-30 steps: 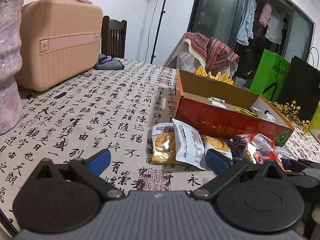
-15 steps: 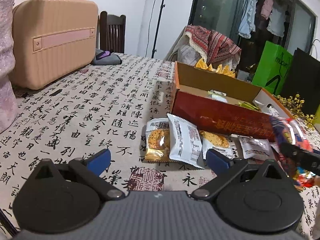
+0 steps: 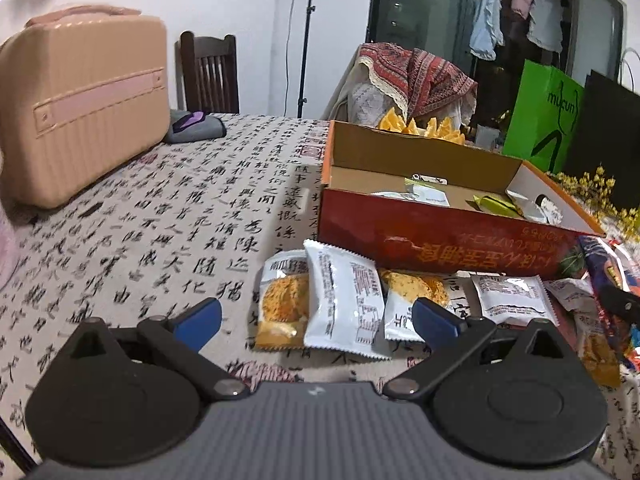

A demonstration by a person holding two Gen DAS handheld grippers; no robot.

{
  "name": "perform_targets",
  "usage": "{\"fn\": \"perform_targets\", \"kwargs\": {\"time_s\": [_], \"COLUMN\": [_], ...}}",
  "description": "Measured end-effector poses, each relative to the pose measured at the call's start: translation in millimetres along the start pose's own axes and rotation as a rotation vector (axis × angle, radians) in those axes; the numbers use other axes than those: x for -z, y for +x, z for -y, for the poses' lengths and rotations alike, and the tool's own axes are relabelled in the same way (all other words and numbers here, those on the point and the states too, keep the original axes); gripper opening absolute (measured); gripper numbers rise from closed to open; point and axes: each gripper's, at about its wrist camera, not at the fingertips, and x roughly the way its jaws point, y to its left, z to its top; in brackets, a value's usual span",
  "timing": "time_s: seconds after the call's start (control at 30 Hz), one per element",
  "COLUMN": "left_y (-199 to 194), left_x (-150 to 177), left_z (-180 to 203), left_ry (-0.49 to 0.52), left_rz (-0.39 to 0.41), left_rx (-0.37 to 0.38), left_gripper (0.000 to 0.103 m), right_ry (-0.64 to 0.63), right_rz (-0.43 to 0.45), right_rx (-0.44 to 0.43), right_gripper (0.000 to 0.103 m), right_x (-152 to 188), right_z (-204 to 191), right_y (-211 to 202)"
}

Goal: Organize snacks
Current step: 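Grasp a white sachet with the left gripper while the right holds the candy bag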

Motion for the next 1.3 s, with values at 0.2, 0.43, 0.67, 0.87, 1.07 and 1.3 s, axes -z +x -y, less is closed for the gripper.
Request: {"fn": "perform_targets", "kwargs": {"time_s": [0.2,0.43,0.67,0.87,1.07,1.3], "left_y": [23,45,52,46,26,2], "left_x": [-7,-4,0,2,4,-1], "left_z": [17,26,33,33,27,17], "left_ry": [0.094,0.147,0.194,0.198,0.164,0.120], "left_rz": [0.037,0.013,-0.015,0.000,0.034,0.092], "left_rx": [-0.115,-0.132,-0.131,-0.119,-0.076,-0.048], "left_gripper": [0.103,0.101,0.087,0.046,0.032,0.028], "right_ry": [0.023,0.021,0.032,0.043,0.036,0.012], "right_rz": [0.011,0.019,0.013,0.014,0.031,0.047], "right_rx": [0.001,-0.004,-0.023,-0.032,-0.031,-0.034], "right_gripper": [0.068,0.068,0.068,0.068,0.068,0.068], "right_x": [2,7,6,7,8,11], "right_z": [5,5,8,10,9,4], "right_y": [4,6,9,10,8,0]}}
